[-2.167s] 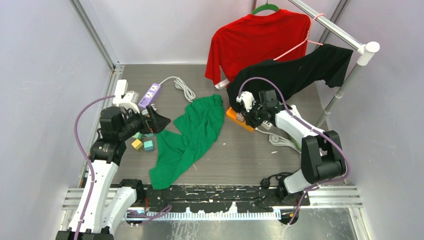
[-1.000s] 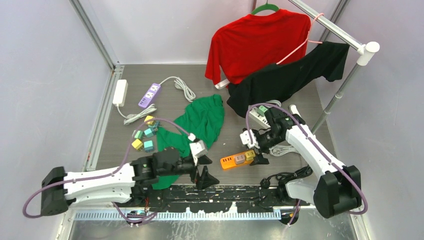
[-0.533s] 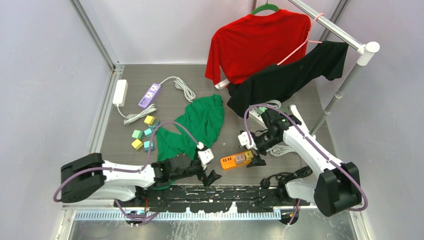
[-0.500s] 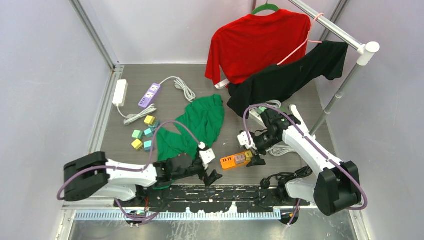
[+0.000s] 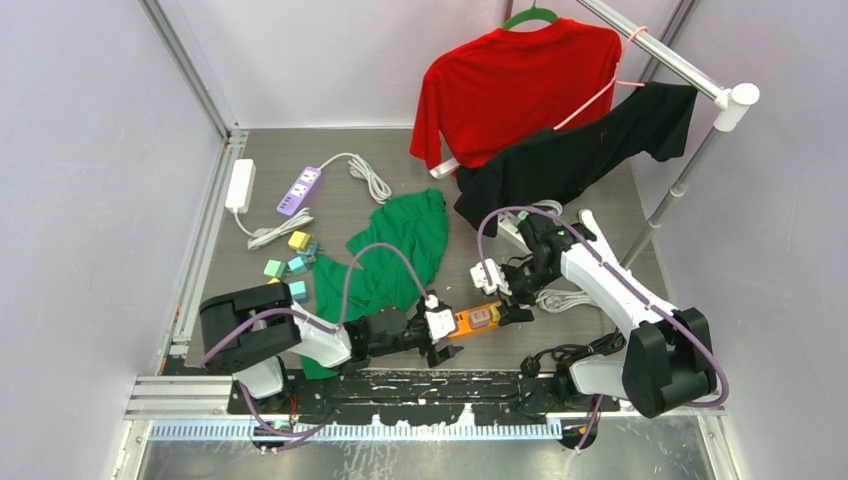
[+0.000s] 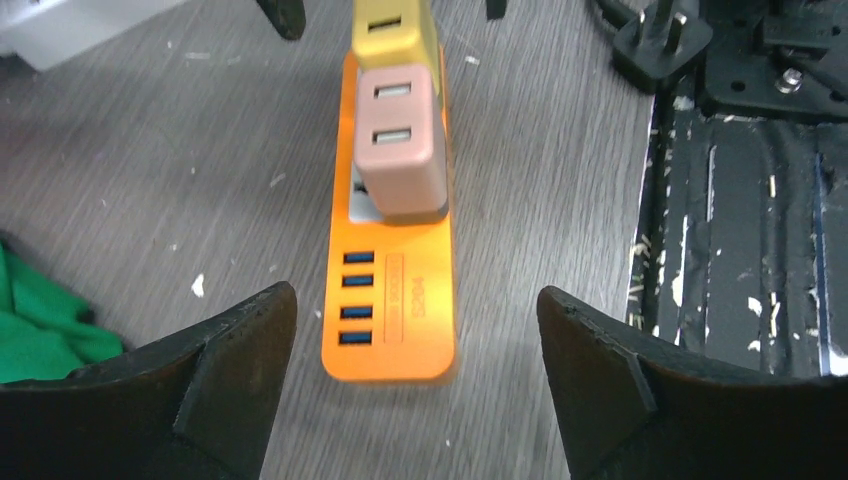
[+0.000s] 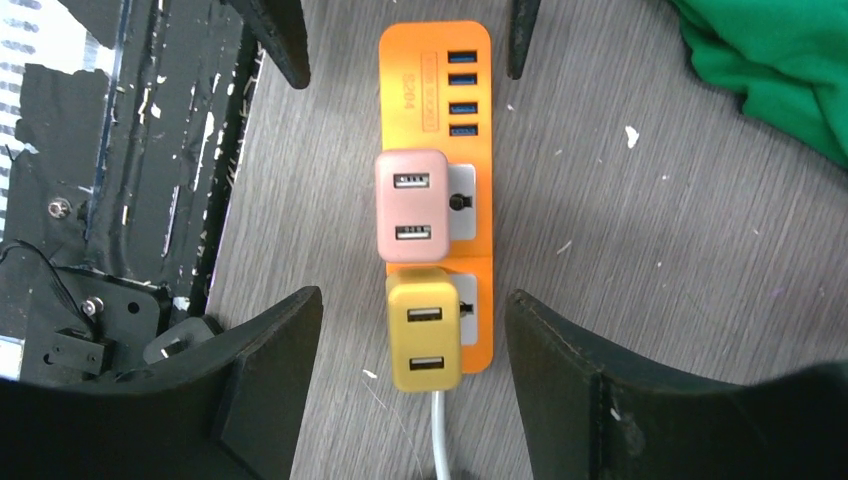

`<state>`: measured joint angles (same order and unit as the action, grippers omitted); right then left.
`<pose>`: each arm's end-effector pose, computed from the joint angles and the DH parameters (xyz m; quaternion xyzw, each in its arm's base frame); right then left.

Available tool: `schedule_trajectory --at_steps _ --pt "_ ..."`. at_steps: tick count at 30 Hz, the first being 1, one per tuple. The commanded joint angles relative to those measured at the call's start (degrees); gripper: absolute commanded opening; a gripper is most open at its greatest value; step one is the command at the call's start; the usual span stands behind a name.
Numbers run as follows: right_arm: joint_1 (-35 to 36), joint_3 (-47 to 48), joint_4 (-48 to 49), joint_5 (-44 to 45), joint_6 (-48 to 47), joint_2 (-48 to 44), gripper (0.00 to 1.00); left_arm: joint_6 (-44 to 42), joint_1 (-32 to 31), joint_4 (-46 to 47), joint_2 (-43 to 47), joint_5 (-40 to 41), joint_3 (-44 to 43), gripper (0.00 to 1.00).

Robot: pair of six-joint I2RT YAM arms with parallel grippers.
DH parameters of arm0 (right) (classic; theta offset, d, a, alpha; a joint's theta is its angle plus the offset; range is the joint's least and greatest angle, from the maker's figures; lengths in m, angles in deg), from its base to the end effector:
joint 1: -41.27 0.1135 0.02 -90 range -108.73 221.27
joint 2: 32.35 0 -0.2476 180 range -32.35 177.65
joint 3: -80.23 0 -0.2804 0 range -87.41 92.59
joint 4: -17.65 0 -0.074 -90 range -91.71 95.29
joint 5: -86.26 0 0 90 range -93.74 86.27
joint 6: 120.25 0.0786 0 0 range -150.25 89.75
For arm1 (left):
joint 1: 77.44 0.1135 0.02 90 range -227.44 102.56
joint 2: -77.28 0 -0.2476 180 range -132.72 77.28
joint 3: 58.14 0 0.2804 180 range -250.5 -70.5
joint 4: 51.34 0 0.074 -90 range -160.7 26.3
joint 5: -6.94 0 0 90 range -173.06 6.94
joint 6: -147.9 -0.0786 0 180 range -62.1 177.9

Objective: Pull the plug off the socket
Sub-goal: Remove the plug from the socket.

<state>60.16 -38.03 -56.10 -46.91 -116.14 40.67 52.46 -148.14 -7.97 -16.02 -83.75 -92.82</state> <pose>0.2040 0.1267 0.1646 -0.7457 0.5543 0.2842 0.2365 0.1073 -0.3094 0.0812 0.4929 0.6234 -0.3313 0.5086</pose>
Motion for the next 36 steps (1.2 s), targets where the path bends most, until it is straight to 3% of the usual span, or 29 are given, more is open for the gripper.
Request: schedule_trajectory --at_steps 1,10,17,29,33,35,36 --pt "-1.56 1.71 -1.21 0.27 -0.6 -0.99 0.72 -2.05 1.7 8.24 -1.67 -2.43 -2.11 0.84" --pt "-3.79 2.07 -2.31 -0.72 -1.67 0.2 0.67 3.9 5.7 9.1 -8.9 -13.46 -7.1 0.71" --pt "-4.08 0.82 -1.01 -1.12 -1.84 0.9 0.57 5.02 5.71 11.45 -12.51 -12.04 -7.84 0.69" --pt "-2.97 -0.2 -0.75 -0.7 -3.9 3.81 0.48 5.15 5.74 8.73 -14.24 -8.22 -9.24 0.53" --pt "-1.52 -0.18 -0.28 -0.24 -3.88 4.59 0.39 4.52 5.75 7.75 -14.51 -8.03 -9.47 0.38" --pt "-1.19 -0.02 -0.1 -0.32 -3.74 4.39 0.34 4.38 5.75 7.79 -14.84 -8.01 -9.3 0.26" --pt "-1.19 0.01 0.01 -0.28 -3.64 4.2 0.31 4.38 5.75 7.95 -14.98 -8.03 -9.24 0.15"
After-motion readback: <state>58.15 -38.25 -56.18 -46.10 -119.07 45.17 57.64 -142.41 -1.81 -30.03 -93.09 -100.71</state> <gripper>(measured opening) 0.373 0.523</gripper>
